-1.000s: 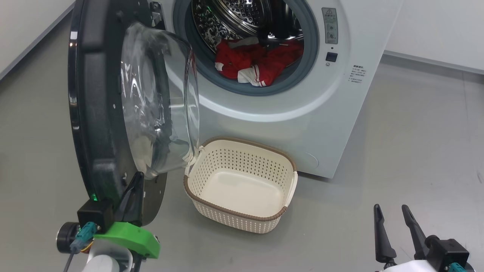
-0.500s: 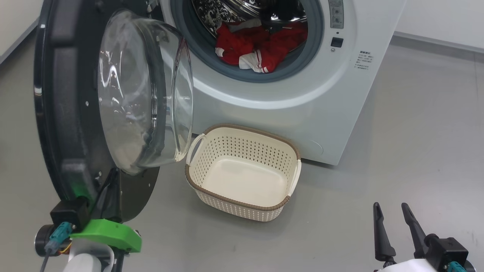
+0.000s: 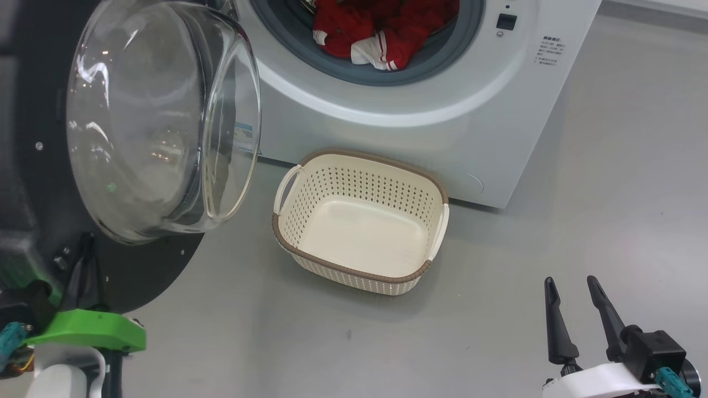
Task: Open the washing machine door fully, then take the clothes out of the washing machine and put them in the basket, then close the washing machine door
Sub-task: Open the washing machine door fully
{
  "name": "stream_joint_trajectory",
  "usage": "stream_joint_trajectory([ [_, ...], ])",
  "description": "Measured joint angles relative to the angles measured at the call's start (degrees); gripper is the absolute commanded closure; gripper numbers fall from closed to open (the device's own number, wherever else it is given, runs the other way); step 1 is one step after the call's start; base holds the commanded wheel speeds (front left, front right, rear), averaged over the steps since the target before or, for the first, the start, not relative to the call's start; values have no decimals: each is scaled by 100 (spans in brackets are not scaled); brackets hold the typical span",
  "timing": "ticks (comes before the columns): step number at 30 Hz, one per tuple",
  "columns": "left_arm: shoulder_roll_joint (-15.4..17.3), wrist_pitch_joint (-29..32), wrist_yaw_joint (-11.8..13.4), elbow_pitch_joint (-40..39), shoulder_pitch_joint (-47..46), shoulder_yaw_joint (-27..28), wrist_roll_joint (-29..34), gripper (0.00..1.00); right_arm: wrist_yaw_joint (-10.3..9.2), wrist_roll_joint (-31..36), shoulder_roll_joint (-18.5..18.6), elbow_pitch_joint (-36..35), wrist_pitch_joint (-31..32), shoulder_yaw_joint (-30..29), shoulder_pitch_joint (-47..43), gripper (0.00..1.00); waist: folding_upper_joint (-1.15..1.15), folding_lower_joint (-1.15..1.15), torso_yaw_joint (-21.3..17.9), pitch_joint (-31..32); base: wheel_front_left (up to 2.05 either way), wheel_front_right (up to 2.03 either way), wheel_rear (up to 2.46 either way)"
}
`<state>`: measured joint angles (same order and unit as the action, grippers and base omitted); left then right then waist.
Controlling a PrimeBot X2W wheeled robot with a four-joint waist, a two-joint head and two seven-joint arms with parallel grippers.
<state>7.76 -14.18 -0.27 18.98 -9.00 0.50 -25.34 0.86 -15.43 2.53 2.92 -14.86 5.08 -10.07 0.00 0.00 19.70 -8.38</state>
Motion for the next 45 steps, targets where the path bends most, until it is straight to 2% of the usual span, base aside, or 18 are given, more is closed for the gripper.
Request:
stream_joint_trajectory([
  [19, 324, -10, 107, 233, -556, 1016, -487, 100, -52, 204, 302, -118, 20, -59, 376, 0, 0, 0, 14, -861, 0, 0, 0],
  [26, 591, -26, 134, 520, -694, 1340, -535, 100, -53, 307, 404, -219, 127, -59, 460, 0, 0, 0, 53, -1072, 0, 0, 0],
  [34, 956, -27, 120, 791, -832, 1514, -521, 100, -59, 399, 509, -363, 235, -81, 503, 0, 0, 0, 50, -1315, 0, 0, 0],
  [45, 1042, -29, 44, 1134, -1227, 1663, -519, 100, -101, 408, 593, -449, 309, -124, 524, 0, 0, 0, 87, -1542, 0, 0, 0],
])
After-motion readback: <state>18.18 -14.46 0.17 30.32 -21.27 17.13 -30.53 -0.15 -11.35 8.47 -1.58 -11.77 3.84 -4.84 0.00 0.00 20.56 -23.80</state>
